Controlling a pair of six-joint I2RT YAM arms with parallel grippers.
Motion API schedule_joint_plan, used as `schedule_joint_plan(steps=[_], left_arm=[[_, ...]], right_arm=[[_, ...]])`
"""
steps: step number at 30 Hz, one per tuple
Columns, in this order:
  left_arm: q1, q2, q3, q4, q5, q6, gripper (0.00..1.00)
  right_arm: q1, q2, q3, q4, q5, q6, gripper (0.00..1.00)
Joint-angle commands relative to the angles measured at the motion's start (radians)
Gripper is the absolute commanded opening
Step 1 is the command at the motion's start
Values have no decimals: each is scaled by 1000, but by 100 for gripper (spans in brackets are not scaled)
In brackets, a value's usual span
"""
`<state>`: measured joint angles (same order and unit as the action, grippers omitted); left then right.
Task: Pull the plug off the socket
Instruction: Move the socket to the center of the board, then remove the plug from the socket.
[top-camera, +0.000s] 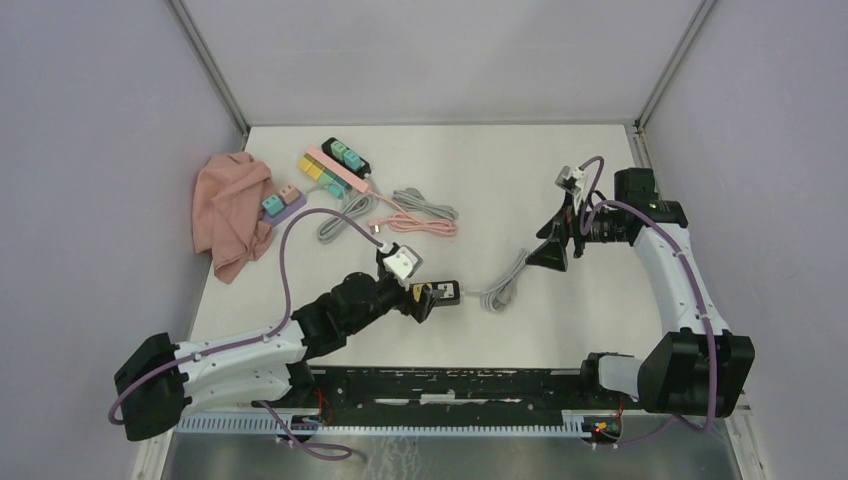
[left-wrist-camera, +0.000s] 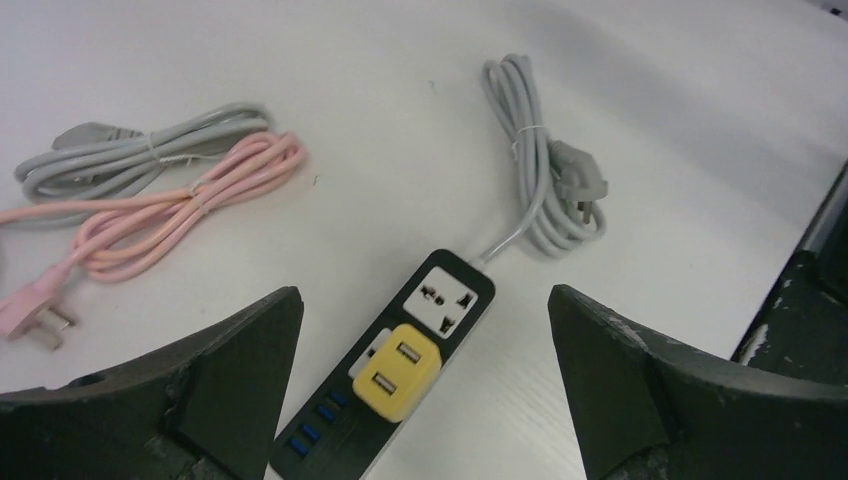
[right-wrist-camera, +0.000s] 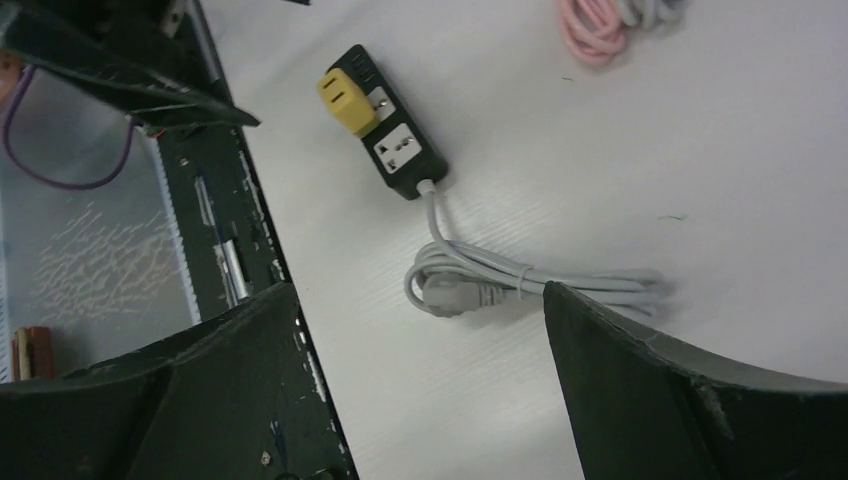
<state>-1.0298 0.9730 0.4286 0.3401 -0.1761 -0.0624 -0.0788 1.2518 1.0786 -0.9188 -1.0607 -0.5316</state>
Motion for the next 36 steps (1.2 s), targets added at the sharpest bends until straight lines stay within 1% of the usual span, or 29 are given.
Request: schedule_joint_plan(steps=[1,3,5,7,9,12,15,17,19,22,25,27,30,34,36], left_arm=[[6,-121,-67,-8,-122,53,99],[46,-145,-93,-30,-98,18,99],[95,-146,-92,-81,-24,-22,99],[113,-153,-106,-96,28,-32,100],[114,-173,-123,-104,55,12,100],[116,-235,-198,-14,107,109,99],[126,-285,-217,11,95,134,99],[143,-317,-237,59,113,117,98],[170,-341,-249,97,122,70,98],[221,-353,-233,74,117,-71,97],[266,-360,-211,11,95,-248,95],[294,-376,-205,-33,84,-327,94],[318,-440,-222,-99,7,-402,93],[327,-533,-261,-188,-109,-493,92],[326,-555,-281,-194,-128,-528,91]], right_arm=[[1,-20,-1,-257,-254,-407,100],[1,-12,6,-316,-260,-499,100],[2,-7,9,-324,-254,-509,100],[2,-7,8,-321,-245,-510,100],[1,-6,8,-321,-242,-509,100],[2,-6,7,-312,-236,-500,100],[24,-7,0,-295,-205,-503,100],[103,-5,-6,-269,-120,-546,100],[229,-1,-15,-196,-9,-560,100],[388,47,11,-117,91,-593,100],[519,132,73,43,220,-445,100],[618,168,85,174,293,-337,99],[747,235,79,376,420,-157,96],[847,317,97,483,517,-41,92],[885,359,122,501,542,-4,90]])
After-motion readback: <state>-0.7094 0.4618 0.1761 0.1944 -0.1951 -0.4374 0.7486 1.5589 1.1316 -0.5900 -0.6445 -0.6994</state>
